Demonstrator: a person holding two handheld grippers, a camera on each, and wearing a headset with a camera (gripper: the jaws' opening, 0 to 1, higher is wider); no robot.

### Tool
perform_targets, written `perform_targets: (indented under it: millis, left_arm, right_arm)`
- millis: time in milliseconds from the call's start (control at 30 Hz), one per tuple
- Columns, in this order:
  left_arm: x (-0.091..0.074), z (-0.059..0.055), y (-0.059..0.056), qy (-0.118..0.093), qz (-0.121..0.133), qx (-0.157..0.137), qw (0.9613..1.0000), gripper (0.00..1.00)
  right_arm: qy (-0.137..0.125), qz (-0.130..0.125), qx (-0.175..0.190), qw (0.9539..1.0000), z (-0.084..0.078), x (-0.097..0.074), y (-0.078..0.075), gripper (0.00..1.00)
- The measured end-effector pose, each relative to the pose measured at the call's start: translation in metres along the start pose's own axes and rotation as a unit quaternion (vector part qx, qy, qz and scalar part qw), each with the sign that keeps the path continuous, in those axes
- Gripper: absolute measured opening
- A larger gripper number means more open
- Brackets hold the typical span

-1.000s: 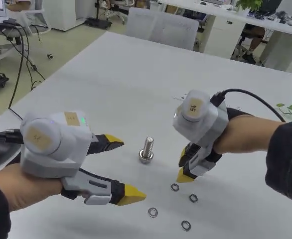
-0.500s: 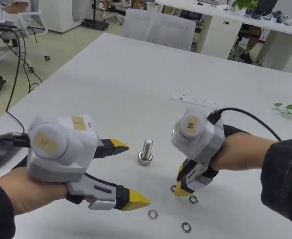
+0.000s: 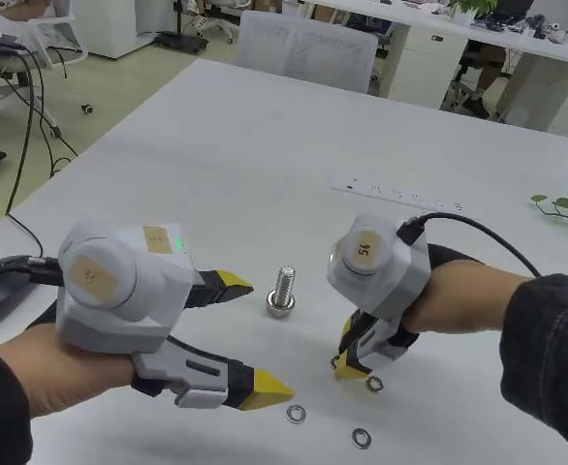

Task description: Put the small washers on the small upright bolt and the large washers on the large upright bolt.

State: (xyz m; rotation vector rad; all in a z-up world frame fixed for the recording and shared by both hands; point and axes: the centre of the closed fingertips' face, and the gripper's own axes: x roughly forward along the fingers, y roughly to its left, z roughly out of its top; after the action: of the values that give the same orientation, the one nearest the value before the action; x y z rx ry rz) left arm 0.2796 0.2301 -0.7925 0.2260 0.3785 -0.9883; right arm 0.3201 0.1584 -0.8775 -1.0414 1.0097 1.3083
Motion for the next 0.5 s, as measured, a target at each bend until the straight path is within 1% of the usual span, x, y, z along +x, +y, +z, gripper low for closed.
perform_targets:
  millis: [133, 200, 500]
  left_arm:
    - [0.0019, -0.0002, -0.0004, 0.0, -0.003, 0.0, 1.0, 0.71]
    - [0.0026, -0.0003, -0.0005, 0.001, -0.005, 0.001, 1.0, 0.71]
    - [0.006, -0.0007, -0.0005, 0.001, -0.01, 0.001, 1.0, 0.7]
  right_arm:
    - [-0.001, 0.0, -0.001, 1.0, 0.0003, 0.0, 0.0006, 0.17]
    - [-0.002, -0.002, -0.001, 1.0, 0.0003, 0.0002, -0.0006, 0.14]
    - [-0.009, -0.007, 0.011, 0.9999, 0.0014, -0.0002, -0.0009, 0.13]
